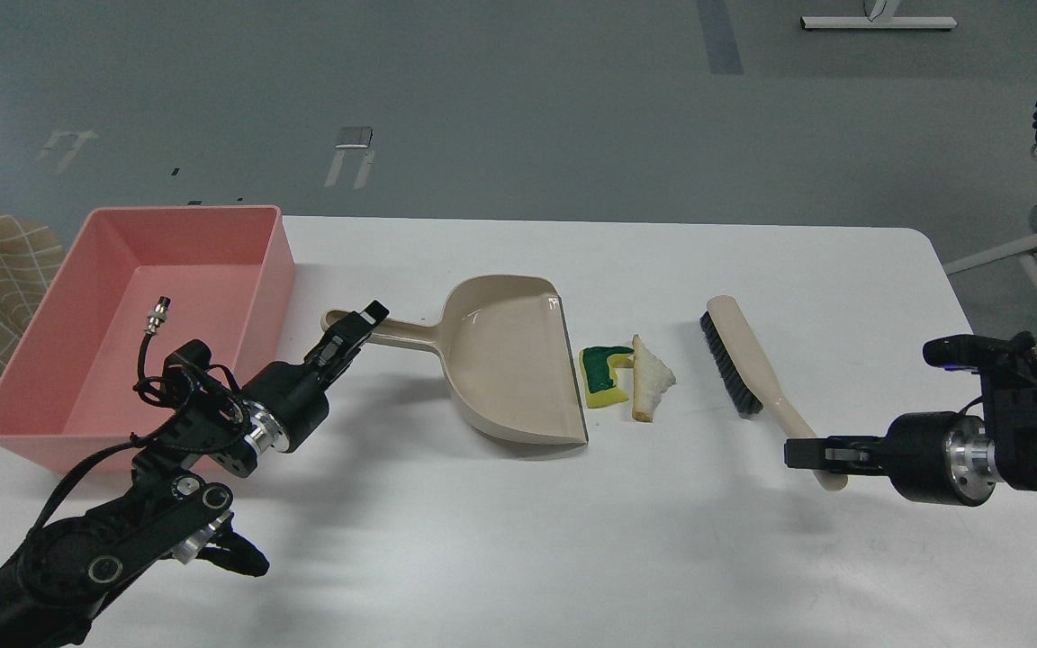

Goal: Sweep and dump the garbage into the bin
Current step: 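Sweep the sponge and white scrap into the dustpan with the brush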

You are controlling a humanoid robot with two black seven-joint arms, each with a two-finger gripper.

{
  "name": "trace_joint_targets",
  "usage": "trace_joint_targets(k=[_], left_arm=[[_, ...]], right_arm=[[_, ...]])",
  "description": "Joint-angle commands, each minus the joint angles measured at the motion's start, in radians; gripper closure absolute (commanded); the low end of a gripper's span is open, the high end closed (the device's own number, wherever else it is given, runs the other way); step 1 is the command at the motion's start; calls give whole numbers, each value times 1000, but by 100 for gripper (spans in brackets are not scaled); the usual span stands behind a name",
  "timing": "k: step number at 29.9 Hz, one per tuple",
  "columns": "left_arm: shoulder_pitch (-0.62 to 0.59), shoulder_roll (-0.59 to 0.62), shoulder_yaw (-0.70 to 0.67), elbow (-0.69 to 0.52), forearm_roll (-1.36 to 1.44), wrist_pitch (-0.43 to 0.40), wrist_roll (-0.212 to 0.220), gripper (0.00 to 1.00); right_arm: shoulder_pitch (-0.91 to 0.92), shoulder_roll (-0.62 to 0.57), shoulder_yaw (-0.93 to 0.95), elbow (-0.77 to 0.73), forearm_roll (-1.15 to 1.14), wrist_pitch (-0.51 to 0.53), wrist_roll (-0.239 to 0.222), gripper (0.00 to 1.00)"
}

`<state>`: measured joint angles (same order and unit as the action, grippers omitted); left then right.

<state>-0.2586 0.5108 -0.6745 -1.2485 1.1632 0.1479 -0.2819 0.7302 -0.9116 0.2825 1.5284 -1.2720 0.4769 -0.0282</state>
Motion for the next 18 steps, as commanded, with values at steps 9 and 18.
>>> trace_joint_targets(k=[9,18], left_arm=[[-7,0,20,-5,1,-4,-6,100],[-2,2,18,-26,1,-16,-5,100]], right_arm=[[3,171,-3,6,5,12,-18,100],[14,287,15,-2,5,12,-19,100]])
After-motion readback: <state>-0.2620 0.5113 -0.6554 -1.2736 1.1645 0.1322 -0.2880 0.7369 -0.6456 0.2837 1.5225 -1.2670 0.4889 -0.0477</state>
